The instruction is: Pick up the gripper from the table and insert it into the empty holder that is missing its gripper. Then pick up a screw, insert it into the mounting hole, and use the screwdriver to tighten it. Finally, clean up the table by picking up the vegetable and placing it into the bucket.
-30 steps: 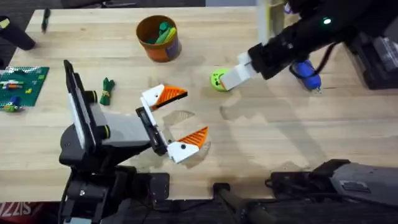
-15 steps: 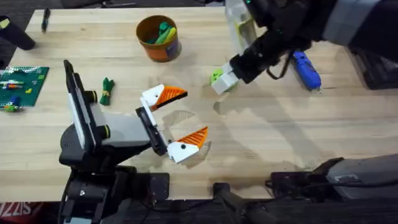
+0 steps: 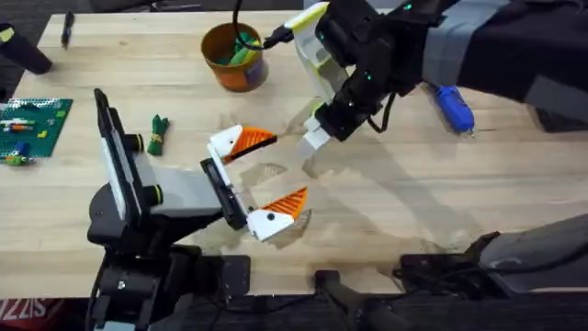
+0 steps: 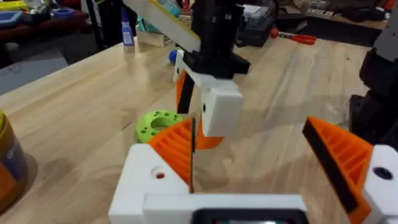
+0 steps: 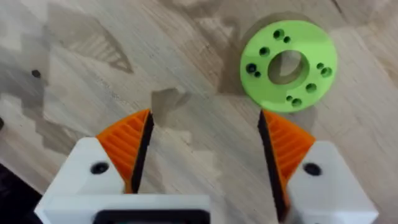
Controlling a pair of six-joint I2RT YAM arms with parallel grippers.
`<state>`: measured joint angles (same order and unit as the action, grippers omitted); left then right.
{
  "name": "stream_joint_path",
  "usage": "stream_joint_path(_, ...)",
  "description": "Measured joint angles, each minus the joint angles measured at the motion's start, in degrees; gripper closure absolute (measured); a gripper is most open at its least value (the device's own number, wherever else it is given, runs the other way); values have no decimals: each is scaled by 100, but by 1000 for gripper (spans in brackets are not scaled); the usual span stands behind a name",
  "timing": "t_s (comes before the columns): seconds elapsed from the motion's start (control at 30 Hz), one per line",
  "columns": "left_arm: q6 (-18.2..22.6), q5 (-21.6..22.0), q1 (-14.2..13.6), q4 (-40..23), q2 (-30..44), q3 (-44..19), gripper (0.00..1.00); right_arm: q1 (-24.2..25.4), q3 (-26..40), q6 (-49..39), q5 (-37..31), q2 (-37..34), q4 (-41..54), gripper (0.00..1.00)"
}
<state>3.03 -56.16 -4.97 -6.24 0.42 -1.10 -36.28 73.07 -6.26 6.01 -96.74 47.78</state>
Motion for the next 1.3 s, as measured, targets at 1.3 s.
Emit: stream_joint_path(1.3,0,0,2,2,0,0,15,-36,-2257,843,-179,743,-4016,386)
